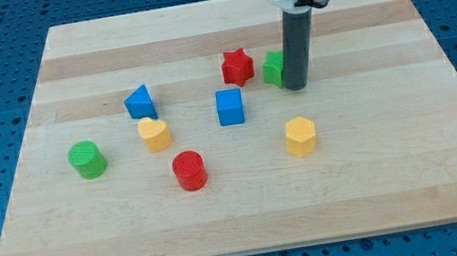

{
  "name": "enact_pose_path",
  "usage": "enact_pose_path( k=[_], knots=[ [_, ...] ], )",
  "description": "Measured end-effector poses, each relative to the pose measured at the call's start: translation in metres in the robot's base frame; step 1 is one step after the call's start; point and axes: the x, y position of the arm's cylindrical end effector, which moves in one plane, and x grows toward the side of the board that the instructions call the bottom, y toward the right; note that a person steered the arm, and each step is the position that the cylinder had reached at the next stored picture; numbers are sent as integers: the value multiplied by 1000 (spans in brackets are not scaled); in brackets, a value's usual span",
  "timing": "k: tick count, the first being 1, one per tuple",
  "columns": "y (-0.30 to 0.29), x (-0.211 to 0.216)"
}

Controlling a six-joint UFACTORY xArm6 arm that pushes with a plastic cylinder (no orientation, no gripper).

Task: Move green star along with red star towards left side

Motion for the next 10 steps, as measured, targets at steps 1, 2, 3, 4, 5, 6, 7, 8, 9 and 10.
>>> enact_pose_path(
  k=[1,2,3,4,5,6,7,8,9,10],
  knots=[
    [-4,-4],
    [1,-6],
    [37,-6],
    [42,-6],
    [40,-14],
    [35,-23],
    [23,-23],
    [14,-27],
    [-3,-37],
    [-19,-37]
  ],
)
